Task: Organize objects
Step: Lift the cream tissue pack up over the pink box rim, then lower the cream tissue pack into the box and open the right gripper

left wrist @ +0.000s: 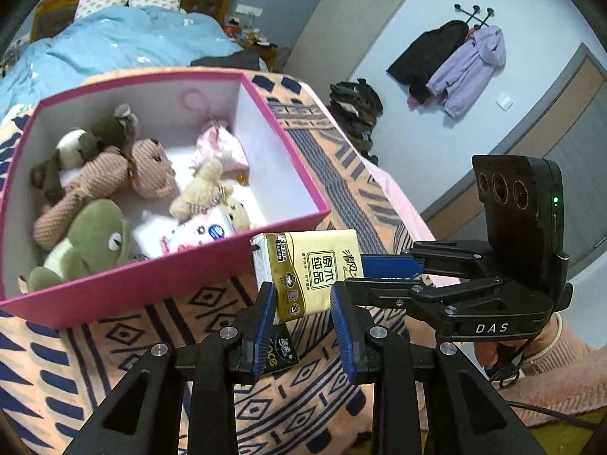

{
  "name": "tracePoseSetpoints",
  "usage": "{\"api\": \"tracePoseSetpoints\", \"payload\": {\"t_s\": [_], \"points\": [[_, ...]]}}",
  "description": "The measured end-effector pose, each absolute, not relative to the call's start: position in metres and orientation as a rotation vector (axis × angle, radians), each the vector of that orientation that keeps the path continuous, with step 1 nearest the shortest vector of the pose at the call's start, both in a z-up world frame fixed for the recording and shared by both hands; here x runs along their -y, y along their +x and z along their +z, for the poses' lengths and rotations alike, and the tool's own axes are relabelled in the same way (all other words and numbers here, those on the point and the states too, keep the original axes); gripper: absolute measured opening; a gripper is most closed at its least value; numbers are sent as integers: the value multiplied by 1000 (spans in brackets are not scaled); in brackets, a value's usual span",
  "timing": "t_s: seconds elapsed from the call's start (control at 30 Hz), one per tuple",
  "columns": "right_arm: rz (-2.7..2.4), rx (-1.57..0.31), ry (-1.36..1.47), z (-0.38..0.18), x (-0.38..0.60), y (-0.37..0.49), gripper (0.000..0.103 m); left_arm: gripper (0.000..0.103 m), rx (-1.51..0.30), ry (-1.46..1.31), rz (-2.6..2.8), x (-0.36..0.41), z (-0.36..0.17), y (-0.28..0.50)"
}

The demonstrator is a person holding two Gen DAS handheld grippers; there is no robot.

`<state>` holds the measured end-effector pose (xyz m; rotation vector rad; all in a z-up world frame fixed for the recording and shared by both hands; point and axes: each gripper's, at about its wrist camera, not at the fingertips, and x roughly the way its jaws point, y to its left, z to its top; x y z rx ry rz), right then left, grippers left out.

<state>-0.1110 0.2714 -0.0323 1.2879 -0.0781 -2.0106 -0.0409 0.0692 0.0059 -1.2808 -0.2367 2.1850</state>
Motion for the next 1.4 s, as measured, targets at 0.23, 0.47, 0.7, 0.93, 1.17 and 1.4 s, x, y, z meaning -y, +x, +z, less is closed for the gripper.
{"api": "tracePoseSetpoints", "payload": {"t_s": [0.23, 0.47, 0.7, 0.93, 1.17, 1.4], "points": [[-2012, 51, 1232, -13, -263, -114, 35, 29, 247, -1240, 2230, -59, 22, -42], [-2023, 36, 1165, 7, -254, -123, 35, 29, 270, -1210, 2263, -49, 33, -53], [-2038, 18, 1125, 19, -245, -141, 35, 29, 259, -1187, 2286, -47, 40, -69], [-2055, 10, 1106, 24, -241, -165, 35, 29, 240, -1187, 2305, -50, 40, -95], [-2074, 1, 1090, 27, -237, -192, 35, 29, 214, -1195, 2322, -54, 38, -119], [-2074, -9, 1101, 23, -231, -218, 35, 29, 213, -1221, 2332, -53, 31, -142]]}}
